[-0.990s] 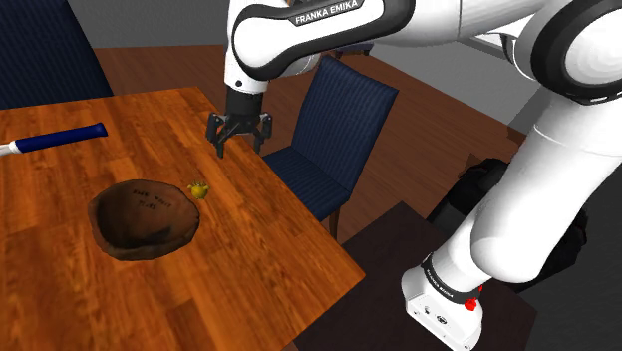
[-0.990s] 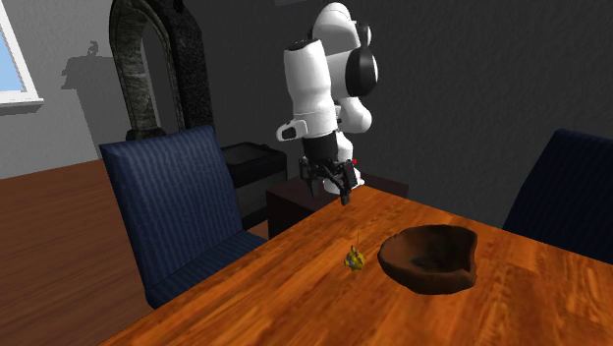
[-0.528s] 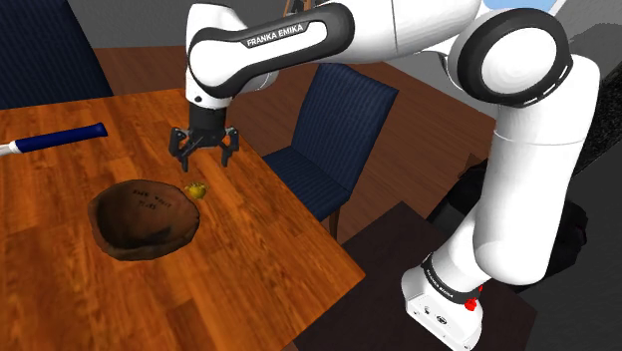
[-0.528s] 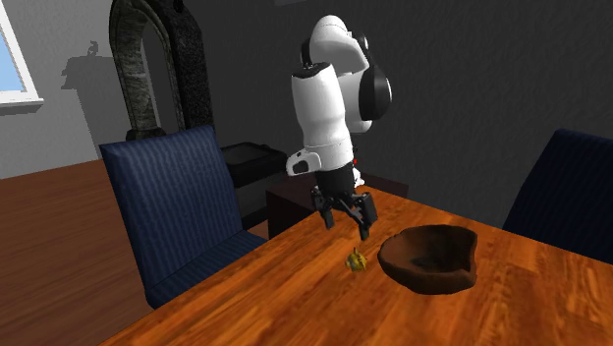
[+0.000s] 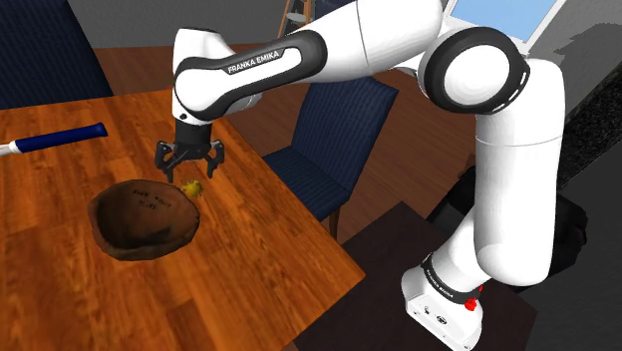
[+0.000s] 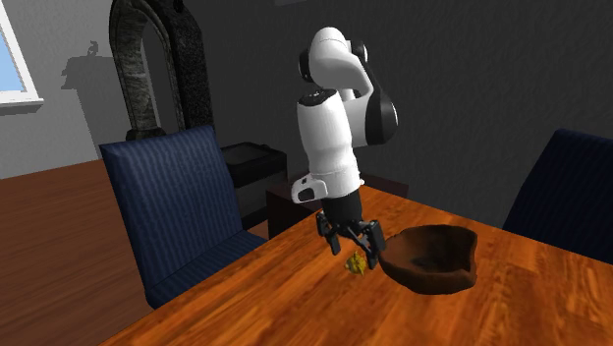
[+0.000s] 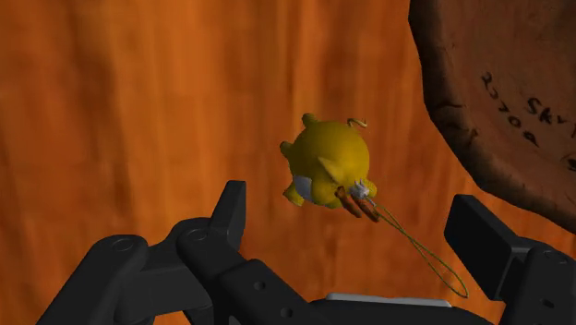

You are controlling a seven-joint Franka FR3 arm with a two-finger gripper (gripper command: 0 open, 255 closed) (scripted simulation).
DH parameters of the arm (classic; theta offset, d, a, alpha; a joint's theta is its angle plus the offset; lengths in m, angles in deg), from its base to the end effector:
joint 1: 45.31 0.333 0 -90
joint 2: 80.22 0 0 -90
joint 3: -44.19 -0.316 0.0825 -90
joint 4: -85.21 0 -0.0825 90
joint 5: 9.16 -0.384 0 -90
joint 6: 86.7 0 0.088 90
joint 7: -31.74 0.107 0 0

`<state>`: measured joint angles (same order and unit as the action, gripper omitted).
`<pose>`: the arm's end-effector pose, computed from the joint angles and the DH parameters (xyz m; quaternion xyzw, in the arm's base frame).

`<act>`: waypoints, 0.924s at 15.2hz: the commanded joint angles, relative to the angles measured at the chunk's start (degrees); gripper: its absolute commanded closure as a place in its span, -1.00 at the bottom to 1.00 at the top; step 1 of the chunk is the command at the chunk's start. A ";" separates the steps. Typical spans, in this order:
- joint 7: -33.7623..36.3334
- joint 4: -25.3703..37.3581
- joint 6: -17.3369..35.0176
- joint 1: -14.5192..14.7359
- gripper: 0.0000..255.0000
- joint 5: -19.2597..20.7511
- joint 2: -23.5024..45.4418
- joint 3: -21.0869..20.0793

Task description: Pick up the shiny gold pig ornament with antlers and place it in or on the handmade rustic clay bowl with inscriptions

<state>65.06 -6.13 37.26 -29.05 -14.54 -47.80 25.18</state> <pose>0.5817 0.3769 0.3224 -0.9913 0.0341 0.0588 0.1129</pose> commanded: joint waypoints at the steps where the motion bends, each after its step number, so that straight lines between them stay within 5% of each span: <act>1: 0.01 -1.39 -1.33 0.14 -1.00 0.14 0.59 0.03; 9: 0.01 -1.39 -1.33 0.16 -1.00 0.13 0.59 0.05; 10: -0.01 -1.36 -1.35 0.15 1.00 0.13 0.60 0.06; 14: 0.27 -1.38 -1.22 0.38 1.00 0.16 0.63 0.01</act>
<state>65.31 -7.18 36.49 -28.59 -14.58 -47.71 24.92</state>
